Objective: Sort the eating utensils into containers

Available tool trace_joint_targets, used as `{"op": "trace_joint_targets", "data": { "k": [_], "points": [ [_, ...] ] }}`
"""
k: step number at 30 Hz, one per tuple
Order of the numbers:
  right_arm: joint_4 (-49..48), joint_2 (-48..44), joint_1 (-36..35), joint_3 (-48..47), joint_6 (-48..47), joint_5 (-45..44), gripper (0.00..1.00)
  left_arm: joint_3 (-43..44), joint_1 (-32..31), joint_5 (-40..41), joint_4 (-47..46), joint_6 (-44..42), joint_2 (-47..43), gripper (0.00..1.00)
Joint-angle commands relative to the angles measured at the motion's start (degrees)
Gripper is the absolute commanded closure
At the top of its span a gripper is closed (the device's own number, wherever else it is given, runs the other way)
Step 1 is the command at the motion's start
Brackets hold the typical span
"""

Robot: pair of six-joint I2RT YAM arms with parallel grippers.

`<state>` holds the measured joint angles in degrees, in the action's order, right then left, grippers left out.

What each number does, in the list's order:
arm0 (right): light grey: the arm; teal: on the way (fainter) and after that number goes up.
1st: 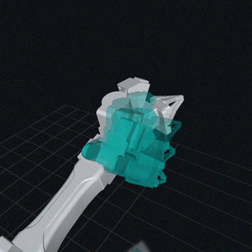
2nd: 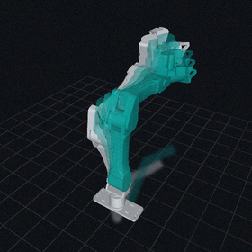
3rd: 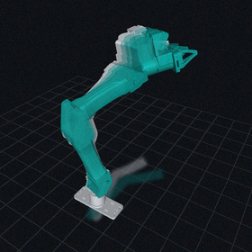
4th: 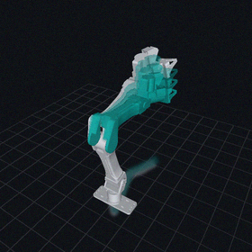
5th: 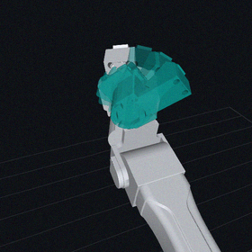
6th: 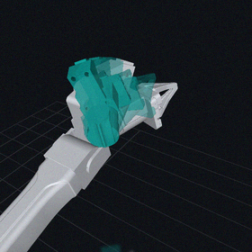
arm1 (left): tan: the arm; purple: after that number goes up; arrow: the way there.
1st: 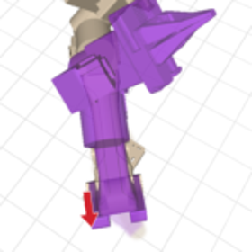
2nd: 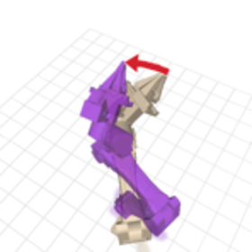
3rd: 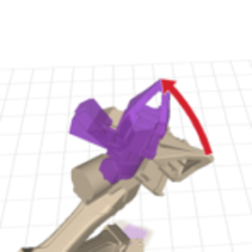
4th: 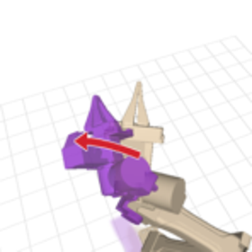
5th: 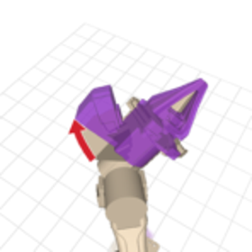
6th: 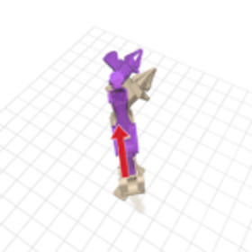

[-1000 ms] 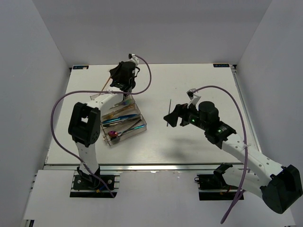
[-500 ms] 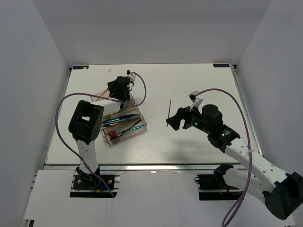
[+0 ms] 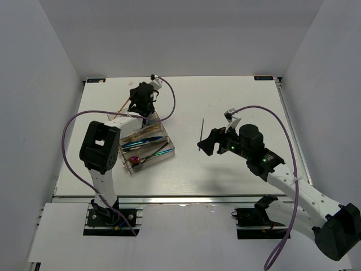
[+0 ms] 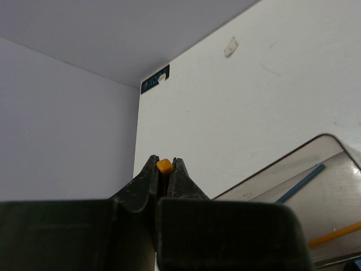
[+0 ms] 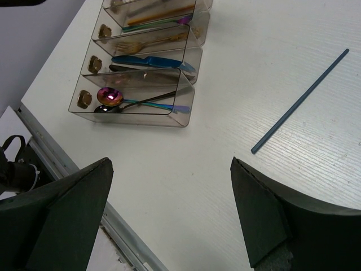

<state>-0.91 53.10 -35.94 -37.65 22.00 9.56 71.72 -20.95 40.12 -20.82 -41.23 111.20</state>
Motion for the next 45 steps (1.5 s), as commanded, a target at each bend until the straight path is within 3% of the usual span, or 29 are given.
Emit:
{"op": "trace_joint_targets", "data": {
  "k": [1,10,20,24,28,31,34,37,38,40,41,45],
  "points": [
    [-2.2,0.0,0.4,0.1,-0.6,0.3,0.11,3.1,-1.0,-3.0,1.7,1.8,-5.4,1.00],
    [-2.2,0.4,0.5,0.1,-0.9,0.1,0.11,0.3,-1.1,-3.6,0.3,-0.2,-2.7,0.99],
    [-2.5,1.2,0.6,0.1,-0.9,-0.3,0.11,-3.4,-1.2,-7.2,1.7,1.2,-4.9,0.74],
    [-3.2,3.1,0.7,-0.1,0.0,-0.4,0.11,-4.8,-1.3,-9.1,2.3,2.2,-8.4,0.56],
    [-3.2,6.0,0.6,-0.9,1.1,-0.5,0.11,-5.6,-1.8,-8.2,1.6,2.8,-12.1,0.26],
    [-0.9,9.6,0.6,-3.2,2.7,-3.0,0.11,-5.5,-2.6,-5.4,1.0,3.2,-14.2,0.11],
    [4.2,16.3,0.5,-7.2,5.5,-9.9,0.11,-4.0,-4.9,-1.7,2.0,5.8,-18.6,0.06],
    [11.6,23.8,0.4,-13.6,8.1,-20.1,0.11,4.8,-7.7,6.9,10.4,14.2,-20.1,0.02],
    [13.0,25.5,0.3,-15.2,8.8,-21.9,0.11,8.6,-8.7,11.3,21.3,22.7,-19.8,0.02],
    [17.7,31.1,-0.2,-20.3,10.2,-26.3,0.11,19.3,-9.0,12.4,41.1,34.5,-20.0,0.02],
    [19.0,32.8,-0.5,-21.9,10.3,-27.9,0.11,20.5,-9.0,11.6,45.1,45.5,-20.8,0.02],
    [24.7,40.9,-2.1,-29.7,12.3,-32.1,0.12,10.8,-9.0,5.1,52.4,60.5,-32.4,0.02]
  ]
}}
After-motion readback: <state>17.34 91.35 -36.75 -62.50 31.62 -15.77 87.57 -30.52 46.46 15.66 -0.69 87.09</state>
